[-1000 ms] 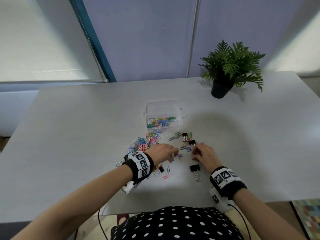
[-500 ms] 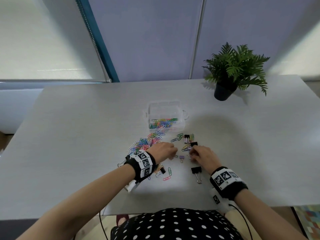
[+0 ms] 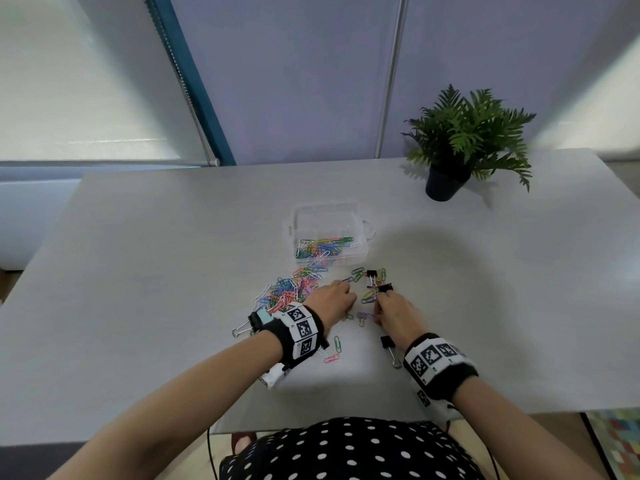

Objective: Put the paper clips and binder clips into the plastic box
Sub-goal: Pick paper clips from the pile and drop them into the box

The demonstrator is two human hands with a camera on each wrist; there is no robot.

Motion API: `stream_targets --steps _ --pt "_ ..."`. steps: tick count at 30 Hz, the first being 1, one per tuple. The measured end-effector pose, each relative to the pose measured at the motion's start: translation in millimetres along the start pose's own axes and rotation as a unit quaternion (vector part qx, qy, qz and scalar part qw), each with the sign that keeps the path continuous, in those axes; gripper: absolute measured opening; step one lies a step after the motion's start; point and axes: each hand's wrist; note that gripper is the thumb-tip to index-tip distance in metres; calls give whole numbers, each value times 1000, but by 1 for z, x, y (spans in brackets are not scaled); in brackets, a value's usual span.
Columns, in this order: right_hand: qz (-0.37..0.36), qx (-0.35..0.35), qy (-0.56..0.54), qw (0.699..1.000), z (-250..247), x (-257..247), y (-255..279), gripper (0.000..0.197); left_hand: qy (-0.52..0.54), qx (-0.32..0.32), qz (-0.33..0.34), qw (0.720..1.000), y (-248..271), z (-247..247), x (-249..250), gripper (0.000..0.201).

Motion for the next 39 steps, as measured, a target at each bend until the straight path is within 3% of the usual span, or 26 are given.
stream_targets --steps 2,7,12,18,23,25,29,33,39 --pt "-11 2 9 1000 0 -2 1 4 -1 -16 19 1000 4 -2 1 19" --pt "-20 -14 -17 1000 -1 2 3 10 99 -85 122 984 17 -4 -16 11" --pt "-28 11 -137 990 -26 1 -14 15 -11 -108 217 970 31 5 -15 19" --pt "-35 84 -229 969 -76 -30 -62 9 -40 -110 218 969 30 13 -11 16" --pt "-40 67 -238 968 -87 -47 -96 12 -72 -121 192 971 32 11 -6 21" --pt "-44 59 -210 975 -83 -41 -99 17 -27 -113 167 979 33 9 -9 19" --pt "-34 87 -188 978 -76 -19 -93 21 190 -2 42 981 20 -33 -20 7" --pt "-17 127 -184 974 -66 4 -86 19 192 156 -22 969 -9 -82 -47 7" --pt "-26 85 -129 988 -54 28 -72 18 142 162 -99 972 -37 -83 -78 28"
Point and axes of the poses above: each hand's wrist, its own y-axis away from the middle knuckle, its own z-axis out of the palm, x = y × z, and after that the axes turned 14 degrees about y, right-handed
